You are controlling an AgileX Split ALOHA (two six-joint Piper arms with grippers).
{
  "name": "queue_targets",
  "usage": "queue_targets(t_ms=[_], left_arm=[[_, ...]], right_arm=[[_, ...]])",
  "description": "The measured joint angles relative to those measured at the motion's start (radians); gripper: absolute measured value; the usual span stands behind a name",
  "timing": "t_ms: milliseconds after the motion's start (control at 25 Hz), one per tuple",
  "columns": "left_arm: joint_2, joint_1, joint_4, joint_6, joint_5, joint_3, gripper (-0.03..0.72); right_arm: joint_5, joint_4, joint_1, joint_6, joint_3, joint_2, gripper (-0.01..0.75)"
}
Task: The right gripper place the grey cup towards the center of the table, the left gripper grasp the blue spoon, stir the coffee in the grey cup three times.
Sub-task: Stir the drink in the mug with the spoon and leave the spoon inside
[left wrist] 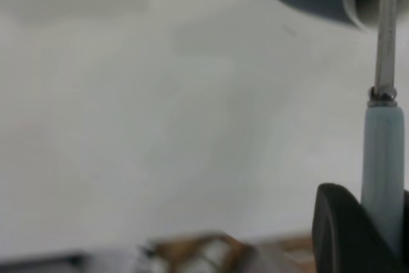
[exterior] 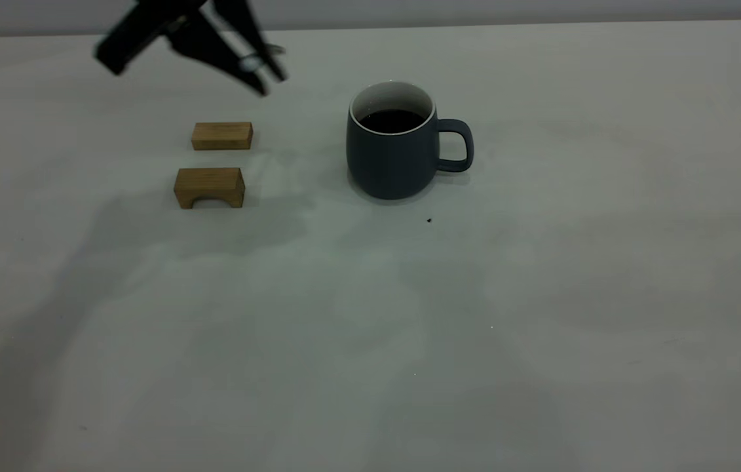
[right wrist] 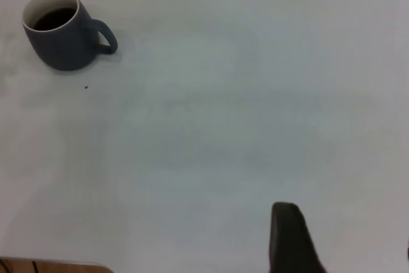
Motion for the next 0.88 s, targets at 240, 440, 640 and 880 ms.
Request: queue_targets(t_ms=[240,440,640,880], left_arm=[[0.000,-0.001,-0.329,0.002,0.096,0.000,0.135],[0.000,-0.001,-0.561,0.003,0.159,0.000,0.131],[0.000,-0.001,-0.681,0.002,0.175,0.000,0.126],[0.000,-0.001,-0.754,-0.090,0.131,0.000,0.123]], right_arm=[[0.000,0.000,0.000,0.002,0.000,0.000,0.471],[0.000,0.000,0.000,0.003,0.000,0.000,0.471],[0.000,0.000,0.000,0.003,0.000,0.000,0.471],[0.000,0.000,0.000,0.003,0.000,0.000,0.471]])
